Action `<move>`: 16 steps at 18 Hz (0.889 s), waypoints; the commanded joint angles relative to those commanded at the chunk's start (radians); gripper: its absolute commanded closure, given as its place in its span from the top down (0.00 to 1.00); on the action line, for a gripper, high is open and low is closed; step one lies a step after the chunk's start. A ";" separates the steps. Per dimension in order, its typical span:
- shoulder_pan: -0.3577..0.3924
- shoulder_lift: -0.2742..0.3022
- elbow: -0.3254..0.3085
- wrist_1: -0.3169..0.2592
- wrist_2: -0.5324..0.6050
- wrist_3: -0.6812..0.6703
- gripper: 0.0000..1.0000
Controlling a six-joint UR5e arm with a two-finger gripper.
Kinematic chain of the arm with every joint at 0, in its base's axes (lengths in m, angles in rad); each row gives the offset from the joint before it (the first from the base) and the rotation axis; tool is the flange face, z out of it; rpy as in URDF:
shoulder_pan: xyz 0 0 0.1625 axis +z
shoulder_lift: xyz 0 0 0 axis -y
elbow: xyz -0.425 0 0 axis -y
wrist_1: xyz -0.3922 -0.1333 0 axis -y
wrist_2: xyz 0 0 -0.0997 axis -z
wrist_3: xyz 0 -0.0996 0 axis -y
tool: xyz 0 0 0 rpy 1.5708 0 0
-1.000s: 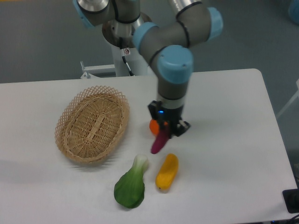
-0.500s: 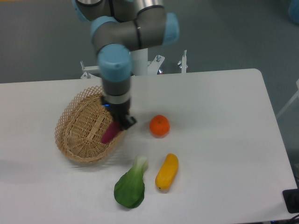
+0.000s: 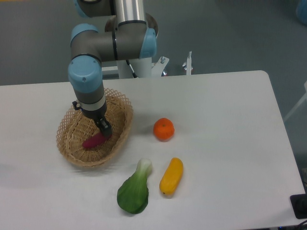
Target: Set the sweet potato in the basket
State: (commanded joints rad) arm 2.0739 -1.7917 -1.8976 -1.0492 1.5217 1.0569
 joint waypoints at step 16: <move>0.432 0.003 0.137 0.009 0.075 0.199 1.00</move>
State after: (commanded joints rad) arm 2.5062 -1.7886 -1.7611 -1.0400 1.5969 1.2561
